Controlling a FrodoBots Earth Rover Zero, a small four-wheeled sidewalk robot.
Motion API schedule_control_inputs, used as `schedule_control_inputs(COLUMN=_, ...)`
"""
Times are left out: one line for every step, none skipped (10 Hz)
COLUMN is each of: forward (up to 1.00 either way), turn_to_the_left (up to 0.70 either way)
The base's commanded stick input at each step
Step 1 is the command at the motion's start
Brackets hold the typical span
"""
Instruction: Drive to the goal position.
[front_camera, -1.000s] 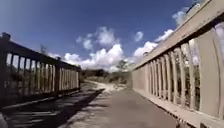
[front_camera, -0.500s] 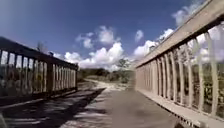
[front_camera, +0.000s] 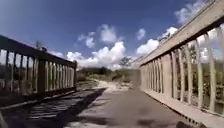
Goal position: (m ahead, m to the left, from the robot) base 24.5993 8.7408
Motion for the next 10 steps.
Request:
schedule_control_inputs(forward=0.7, turn_to_the_left=0.0)
schedule_control_inputs(forward=0.7, turn_to_the_left=0.14)
schedule_control_inputs(forward=0.7, turn_to_the_left=0.14)
schedule_control_inputs(forward=0.7, turn_to_the_left=0.07)
schedule_control_inputs(forward=0.7, turn_to_the_left=0.0)
schedule_control_inputs(forward=0.7, turn_to_the_left=0.0)
schedule_control_inputs(forward=0.7, turn_to_the_left=0.0)
schedule_control_inputs(forward=0.7, turn_to_the_left=0.0)
schedule_control_inputs(forward=0.7, turn_to_the_left=0.0)
schedule_control_inputs(forward=0.7, turn_to_the_left=0.0)
